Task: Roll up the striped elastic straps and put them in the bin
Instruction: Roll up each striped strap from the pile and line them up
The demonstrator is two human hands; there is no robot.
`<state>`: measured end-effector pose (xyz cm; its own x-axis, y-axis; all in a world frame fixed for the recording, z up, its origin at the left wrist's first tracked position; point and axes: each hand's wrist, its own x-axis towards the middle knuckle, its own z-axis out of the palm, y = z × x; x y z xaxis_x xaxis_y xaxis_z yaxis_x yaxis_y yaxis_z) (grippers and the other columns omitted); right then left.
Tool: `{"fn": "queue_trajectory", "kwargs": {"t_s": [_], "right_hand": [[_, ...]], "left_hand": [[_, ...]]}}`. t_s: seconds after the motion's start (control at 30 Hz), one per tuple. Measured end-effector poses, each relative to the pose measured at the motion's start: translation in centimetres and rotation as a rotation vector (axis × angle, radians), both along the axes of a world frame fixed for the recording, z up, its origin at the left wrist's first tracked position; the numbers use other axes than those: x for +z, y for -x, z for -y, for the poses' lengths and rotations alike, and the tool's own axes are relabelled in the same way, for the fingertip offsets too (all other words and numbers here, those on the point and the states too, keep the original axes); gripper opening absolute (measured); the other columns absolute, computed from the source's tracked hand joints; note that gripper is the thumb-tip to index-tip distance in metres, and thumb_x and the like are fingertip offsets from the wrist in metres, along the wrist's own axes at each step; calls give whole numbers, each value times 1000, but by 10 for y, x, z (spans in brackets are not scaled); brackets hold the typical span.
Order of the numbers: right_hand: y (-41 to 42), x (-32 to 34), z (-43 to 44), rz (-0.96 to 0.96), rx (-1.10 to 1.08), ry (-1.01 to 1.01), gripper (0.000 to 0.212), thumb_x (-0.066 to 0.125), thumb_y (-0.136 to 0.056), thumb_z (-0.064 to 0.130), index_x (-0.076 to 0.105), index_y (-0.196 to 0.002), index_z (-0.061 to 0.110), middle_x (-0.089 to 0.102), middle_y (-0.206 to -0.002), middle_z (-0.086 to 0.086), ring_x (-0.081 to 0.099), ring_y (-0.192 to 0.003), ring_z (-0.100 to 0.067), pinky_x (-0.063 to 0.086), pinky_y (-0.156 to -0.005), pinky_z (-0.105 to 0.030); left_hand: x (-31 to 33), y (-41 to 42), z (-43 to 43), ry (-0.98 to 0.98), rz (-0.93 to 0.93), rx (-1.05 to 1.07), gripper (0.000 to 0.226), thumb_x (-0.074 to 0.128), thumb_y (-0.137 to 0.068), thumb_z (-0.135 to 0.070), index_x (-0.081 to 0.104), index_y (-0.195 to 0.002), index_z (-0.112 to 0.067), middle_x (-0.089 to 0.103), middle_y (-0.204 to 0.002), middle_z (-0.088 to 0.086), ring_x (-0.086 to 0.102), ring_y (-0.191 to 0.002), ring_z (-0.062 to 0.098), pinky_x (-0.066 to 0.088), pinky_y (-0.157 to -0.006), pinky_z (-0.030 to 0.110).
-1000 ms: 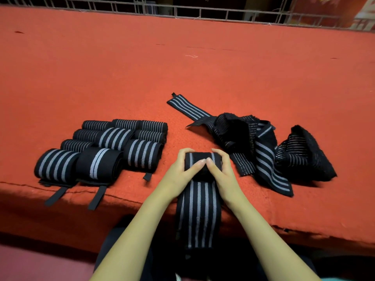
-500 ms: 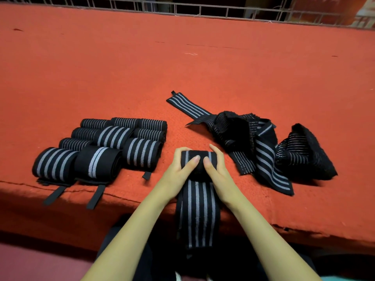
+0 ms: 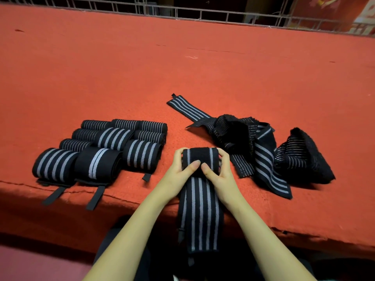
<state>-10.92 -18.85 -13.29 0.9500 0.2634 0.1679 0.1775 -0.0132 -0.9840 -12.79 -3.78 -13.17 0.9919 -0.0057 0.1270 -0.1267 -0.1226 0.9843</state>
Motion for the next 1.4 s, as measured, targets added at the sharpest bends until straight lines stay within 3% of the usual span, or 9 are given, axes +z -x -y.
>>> {"fn": "queue_trajectory", "kwargs": {"t_s": [0.1, 0.23, 0.43, 0.57, 0.77, 1.0, 1.1, 1.17, 1.4], "right_hand": [[-1, 0, -2, -26, -3, -50, 52, 62, -83, 41, 41, -126, 20, 56, -113, 3, 58, -101, 0, 47, -92, -25], [-2, 0, -3, -41, -6, -79, 43, 55, -84, 38, 44, -119, 15, 56, -103, 8, 57, -93, 7, 44, -86, -17], [2, -1, 0, 30, 34, -49, 34, 56, -86, 28, 44, -117, 21, 56, -101, 7, 56, -96, -3, 46, -90, -25], [2, 0, 0, 80, 48, 15, 39, 57, -86, 43, 44, -117, 24, 53, -105, 9, 53, -100, -4, 44, -94, -24], [1, 3, 0, -15, 8, -16, 57, 48, -84, 68, 46, -118, 22, 53, -110, 8, 54, -99, 6, 42, -92, -19], [5, 3, -3, -38, -9, -74, 27, 52, -85, 40, 47, -107, 26, 55, -101, 4, 57, -87, 3, 46, -81, -17], [6, 3, -1, -15, -14, -63, 37, 58, -80, 48, 47, -111, 30, 54, -110, -3, 56, -98, -6, 46, -87, -24], [7, 4, -1, -30, -7, -44, 49, 59, -73, 54, 47, -115, 31, 54, -117, -7, 56, -101, -9, 46, -87, -23], [5, 7, -1, -95, 17, 45, 77, 46, -79, 66, 31, -146, 31, 40, -146, 7, 40, -133, -4, 30, -115, -34]], "left_hand": [[-5, 3, -1, -74, 75, 12, 40, 62, -86, -26, 39, -116, -35, 56, -106, -19, 57, -103, 2, 44, -96, 23], [-3, 3, -1, -114, 142, 16, 45, 66, -80, -34, 40, -112, -51, 55, -110, -13, 57, -106, 12, 45, -99, 33], [5, 1, -1, -59, 1, 17, 40, 46, -79, -68, 48, -110, -43, 64, -97, -26, 60, -97, -2, 43, -93, 24], [4, 4, 3, -17, 18, 73, 39, 52, -80, -60, 49, -106, -31, 63, -88, -18, 59, -88, -1, 45, -87, 21], [1, 11, 7, -218, 18, -22, 27, 47, -94, -45, 31, -114, -39, 46, -122, -1, 49, -108, 2, 34, -91, 7], [11, 9, 4, -202, -14, -25, 47, 32, -89, -65, 37, -123, -32, 56, -120, -3, 54, -112, 11, 38, -97, 26], [14, 5, 4, -170, -81, -3, 38, 46, -86, -70, 44, -110, -40, 63, -100, -15, 59, -94, -4, 40, -85, 22], [11, 6, 4, -113, -68, -4, 31, 54, -86, -57, 44, -108, -38, 62, -96, -15, 58, -85, -11, 41, -80, 15], [8, 14, 4, -56, 76, -7, 49, 57, -75, -49, 39, -117, -29, 54, -104, -6, 55, -93, 4, 44, -89, 19]]}}
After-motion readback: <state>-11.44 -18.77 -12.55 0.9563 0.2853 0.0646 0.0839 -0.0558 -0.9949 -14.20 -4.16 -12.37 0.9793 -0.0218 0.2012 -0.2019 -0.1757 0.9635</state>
